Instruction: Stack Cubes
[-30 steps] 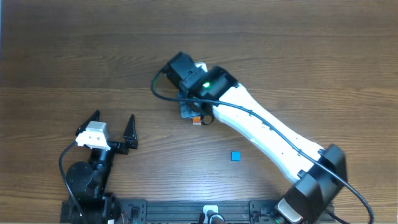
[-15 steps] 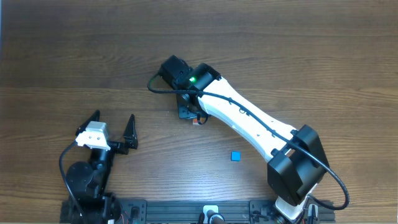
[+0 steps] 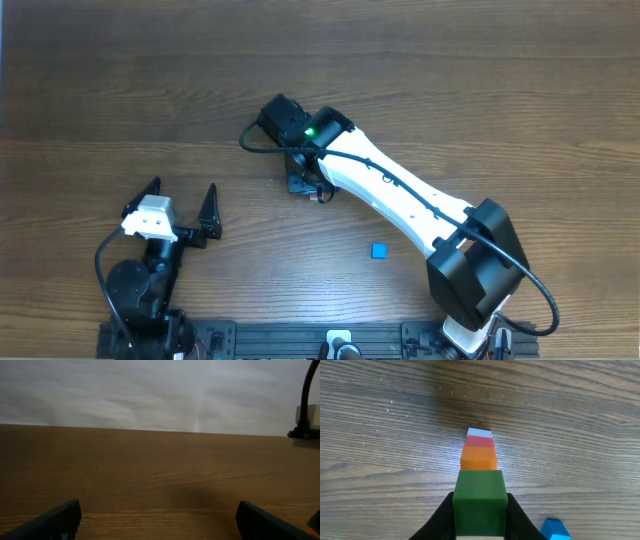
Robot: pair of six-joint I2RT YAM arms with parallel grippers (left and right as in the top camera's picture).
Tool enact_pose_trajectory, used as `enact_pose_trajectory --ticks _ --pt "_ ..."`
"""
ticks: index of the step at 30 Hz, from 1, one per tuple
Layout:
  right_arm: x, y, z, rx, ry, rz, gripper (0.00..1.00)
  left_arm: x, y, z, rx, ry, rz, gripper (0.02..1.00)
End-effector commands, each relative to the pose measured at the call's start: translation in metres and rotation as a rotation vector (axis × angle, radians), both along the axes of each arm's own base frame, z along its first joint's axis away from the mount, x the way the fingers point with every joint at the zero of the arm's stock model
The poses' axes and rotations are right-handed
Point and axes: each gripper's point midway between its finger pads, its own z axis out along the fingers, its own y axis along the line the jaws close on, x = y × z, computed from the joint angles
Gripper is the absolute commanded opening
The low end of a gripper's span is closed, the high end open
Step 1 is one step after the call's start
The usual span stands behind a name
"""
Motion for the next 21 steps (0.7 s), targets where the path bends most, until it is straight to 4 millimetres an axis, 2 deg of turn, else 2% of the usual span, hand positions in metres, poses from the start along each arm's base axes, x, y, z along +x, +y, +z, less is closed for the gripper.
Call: enact_pose_trajectory --ticks 1,21 --pt "-0.001 0.0 -0.005 0.004 0.009 -0.017 0.031 0.0 -0.002 -0.001 0.014 -0.005 -0.013 1.0" --pt "0.0 0.002 -0.018 -0.013 0.026 -0.032 0.04 0.0 -0.002 -0.001 0.014 -0.005 -0.013 1.0"
